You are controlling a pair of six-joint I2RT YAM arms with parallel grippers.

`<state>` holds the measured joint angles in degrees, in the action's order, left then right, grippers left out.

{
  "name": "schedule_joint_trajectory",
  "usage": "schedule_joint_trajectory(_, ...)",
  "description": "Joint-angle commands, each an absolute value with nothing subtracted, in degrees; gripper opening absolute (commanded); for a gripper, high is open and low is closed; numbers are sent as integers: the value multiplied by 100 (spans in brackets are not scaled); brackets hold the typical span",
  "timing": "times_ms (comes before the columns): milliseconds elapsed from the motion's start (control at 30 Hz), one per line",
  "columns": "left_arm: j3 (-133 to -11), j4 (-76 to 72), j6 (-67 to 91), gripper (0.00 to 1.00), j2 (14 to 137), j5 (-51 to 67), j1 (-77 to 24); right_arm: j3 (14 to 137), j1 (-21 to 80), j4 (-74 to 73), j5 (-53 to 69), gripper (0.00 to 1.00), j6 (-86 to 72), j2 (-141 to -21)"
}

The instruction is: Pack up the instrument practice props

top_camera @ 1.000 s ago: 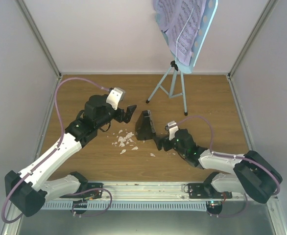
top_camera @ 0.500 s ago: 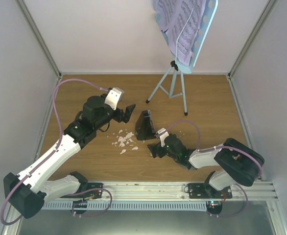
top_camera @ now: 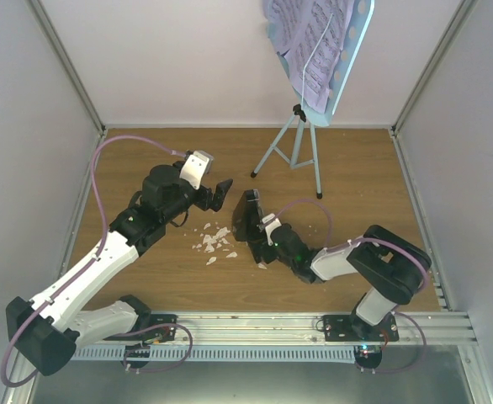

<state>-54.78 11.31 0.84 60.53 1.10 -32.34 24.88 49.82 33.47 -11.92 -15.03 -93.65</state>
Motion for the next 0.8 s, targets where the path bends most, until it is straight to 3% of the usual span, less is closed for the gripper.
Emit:
schedule_joint_trajectory(0, -5403, 799, 35, 99, 5970, 51, -3182, 2697, 5036, 3255, -1520, 99, -1521, -9545)
schedule_joint_trajectory(433, -5398, 791, 35, 99, 5924, 47, -3173, 2757, 5035, 3392, -1481, 99, -1300, -9699)
schedule_joint_trajectory(767, -5390, 787, 35, 99, 5937, 48, -3173, 2645, 5036, 3622, -1276, 73, -1097, -9658)
